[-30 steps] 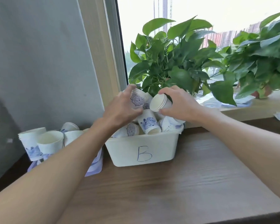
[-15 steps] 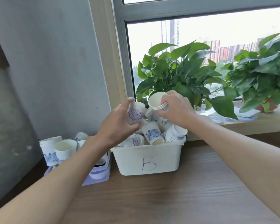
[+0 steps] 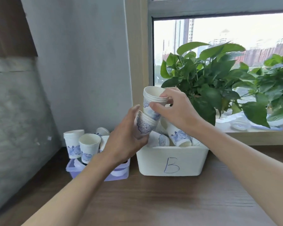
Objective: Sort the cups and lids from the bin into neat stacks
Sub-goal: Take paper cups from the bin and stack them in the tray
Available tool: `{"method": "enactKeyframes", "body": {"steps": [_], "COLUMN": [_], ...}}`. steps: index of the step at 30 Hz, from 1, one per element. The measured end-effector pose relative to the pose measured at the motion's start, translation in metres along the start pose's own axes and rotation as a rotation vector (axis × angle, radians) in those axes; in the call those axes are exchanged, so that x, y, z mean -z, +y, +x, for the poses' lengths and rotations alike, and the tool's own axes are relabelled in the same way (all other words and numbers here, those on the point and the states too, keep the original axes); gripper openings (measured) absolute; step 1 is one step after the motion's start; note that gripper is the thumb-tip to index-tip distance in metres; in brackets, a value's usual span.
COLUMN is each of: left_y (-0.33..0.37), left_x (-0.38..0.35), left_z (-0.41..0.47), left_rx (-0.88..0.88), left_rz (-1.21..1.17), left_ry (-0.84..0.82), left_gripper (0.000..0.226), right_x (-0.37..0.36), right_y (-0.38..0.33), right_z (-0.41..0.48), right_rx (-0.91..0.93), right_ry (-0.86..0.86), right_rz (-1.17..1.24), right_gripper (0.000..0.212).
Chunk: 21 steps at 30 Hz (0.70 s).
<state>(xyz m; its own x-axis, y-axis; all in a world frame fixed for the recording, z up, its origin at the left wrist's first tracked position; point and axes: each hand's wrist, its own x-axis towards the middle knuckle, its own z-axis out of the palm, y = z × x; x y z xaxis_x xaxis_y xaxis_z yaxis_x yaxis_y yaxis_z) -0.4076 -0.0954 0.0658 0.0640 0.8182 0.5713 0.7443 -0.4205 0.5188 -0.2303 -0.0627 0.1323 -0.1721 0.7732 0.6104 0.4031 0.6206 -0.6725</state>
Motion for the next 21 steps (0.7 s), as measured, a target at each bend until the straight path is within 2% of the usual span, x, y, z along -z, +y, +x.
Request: {"method": "enactKeyframes", "body": {"steps": [6, 10, 13, 18, 21], "left_y": [0.000, 0.009, 0.018, 0.035, 0.045], "left_x": [0.008, 0.007, 0.004, -0.010, -0.019], "left_z": [-0.002, -0.015, -0.025, -0.034, -0.039], "left_rx": [-0.043, -0.042, -0.044, -0.051, -0.047], "left_rz": [-0.080, -0.112, -0.144, -0.215, -0.258], "left_ry": [0.027, 0.049, 0.043, 0.020, 0.018], "left_gripper": [0.090, 0.089, 0.087, 0.087, 0.082], "right_x": [-0.011, -0.014, -0.009, 0.007, 0.012], "right_y": [-0.003, -0.010, -0.013, -0.009, 0.002], "right_z": [-0.005, -0.024, -0.039, -0.053, -0.062], "right_rx": [-0.077, -0.099, -0.107, -0.131, -0.160], "right_ry": [-0.085, -0.077, -0.104, -0.044, -0.089], "right_rz": [0.153, 0.241, 0.218, 0.253, 0.238], "right_gripper": [0.028, 0.023, 0.024, 0.034, 0.036]}}
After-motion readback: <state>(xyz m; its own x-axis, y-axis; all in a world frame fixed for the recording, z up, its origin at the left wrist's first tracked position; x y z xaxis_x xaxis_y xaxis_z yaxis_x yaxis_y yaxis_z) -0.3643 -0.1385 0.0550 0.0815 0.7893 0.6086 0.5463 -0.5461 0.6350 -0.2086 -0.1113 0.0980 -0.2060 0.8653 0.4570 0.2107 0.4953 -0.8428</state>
